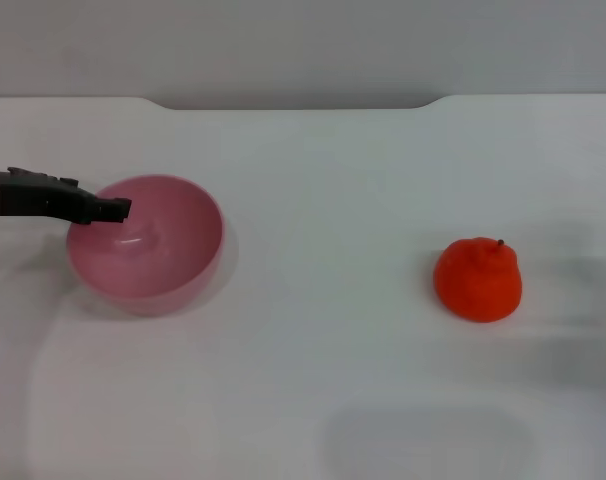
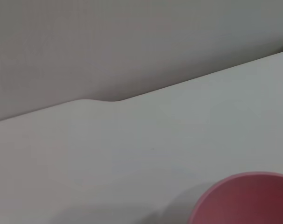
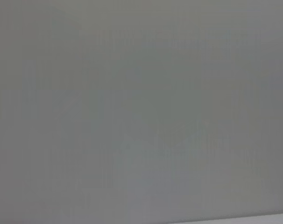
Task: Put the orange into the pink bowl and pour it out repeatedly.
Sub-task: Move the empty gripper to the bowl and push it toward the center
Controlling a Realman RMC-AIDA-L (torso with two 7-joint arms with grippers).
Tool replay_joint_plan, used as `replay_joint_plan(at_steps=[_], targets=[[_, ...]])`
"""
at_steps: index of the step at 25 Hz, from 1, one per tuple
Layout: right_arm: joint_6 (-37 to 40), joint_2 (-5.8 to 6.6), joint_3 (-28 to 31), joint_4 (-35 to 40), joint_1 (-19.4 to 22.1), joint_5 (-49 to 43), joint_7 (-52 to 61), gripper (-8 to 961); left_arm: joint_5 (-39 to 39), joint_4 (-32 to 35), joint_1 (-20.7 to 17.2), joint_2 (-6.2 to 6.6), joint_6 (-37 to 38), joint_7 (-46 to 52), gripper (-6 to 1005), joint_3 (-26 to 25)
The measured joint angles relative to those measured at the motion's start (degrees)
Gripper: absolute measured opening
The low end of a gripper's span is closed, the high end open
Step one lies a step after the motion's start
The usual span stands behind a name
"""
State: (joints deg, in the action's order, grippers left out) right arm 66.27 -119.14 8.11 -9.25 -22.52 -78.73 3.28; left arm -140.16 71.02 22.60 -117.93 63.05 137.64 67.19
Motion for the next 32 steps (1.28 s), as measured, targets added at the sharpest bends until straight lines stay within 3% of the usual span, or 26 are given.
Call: replay_joint_plan(at_steps=[32], targets=[[-0.21,-0.04,0.10,0.37,-1.51,-0.11,0.07,603,-1.26,-7.34,0.13,0.27,-3.09,-0.80,734,-2.03]])
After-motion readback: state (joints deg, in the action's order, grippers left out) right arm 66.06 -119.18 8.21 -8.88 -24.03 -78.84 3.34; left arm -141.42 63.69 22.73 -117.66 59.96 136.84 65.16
